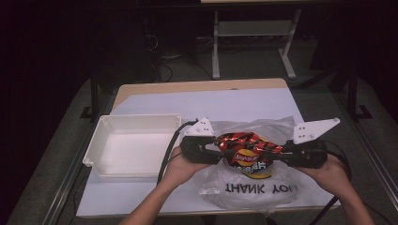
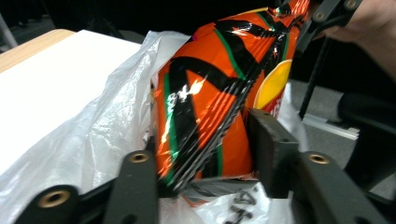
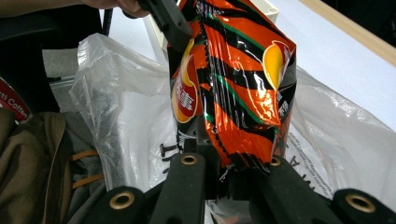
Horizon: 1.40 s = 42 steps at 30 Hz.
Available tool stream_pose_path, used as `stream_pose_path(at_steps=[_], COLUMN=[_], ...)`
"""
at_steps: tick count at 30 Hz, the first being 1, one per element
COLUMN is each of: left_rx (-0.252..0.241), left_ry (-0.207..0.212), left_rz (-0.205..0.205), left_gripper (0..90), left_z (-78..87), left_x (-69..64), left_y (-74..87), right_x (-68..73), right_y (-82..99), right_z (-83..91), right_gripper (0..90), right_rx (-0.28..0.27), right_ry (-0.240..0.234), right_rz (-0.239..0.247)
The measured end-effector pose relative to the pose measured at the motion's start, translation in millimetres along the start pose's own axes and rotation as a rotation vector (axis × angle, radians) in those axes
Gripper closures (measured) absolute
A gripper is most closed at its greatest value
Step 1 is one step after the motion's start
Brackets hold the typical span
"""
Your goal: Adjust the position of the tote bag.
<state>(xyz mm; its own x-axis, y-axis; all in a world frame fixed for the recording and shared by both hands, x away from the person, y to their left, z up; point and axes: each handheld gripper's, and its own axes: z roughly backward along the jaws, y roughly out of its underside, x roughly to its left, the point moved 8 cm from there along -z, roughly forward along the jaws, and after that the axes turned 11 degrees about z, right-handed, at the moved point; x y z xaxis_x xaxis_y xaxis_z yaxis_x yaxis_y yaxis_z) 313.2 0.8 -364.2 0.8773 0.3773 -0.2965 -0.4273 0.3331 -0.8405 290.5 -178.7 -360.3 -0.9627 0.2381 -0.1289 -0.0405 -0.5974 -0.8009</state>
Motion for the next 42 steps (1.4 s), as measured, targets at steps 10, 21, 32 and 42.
stream_pose_path(at_steps=[10,21,32,42], left_rx=[0.020,0.039,0.046,0.054], left_ry=[0.022,0.047,0.060,0.084], left_rz=[0.014,0.052,0.065,0.076], left_gripper=[71.8,82.2,84.5,85.2], left_z=[3.1,4.8,5.1,5.1], left_x=[-5.5,-4.7,-4.3,-2.4], left_y=[4.5,9.1,10.0,11.7], right_x=[6.8,9.0,6.0,-0.5], right_y=[4.7,13.3,11.2,14.1], right_z=[2.0,-1.9,-0.2,-19.8], right_gripper=[85.1,76.1,45.4,31.2], right_rx=[-0.018,0.029,-0.011,-0.016], right_ry=[-0.025,0.014,0.084,0.047], right_rz=[-0.016,0.025,0.075,0.115])
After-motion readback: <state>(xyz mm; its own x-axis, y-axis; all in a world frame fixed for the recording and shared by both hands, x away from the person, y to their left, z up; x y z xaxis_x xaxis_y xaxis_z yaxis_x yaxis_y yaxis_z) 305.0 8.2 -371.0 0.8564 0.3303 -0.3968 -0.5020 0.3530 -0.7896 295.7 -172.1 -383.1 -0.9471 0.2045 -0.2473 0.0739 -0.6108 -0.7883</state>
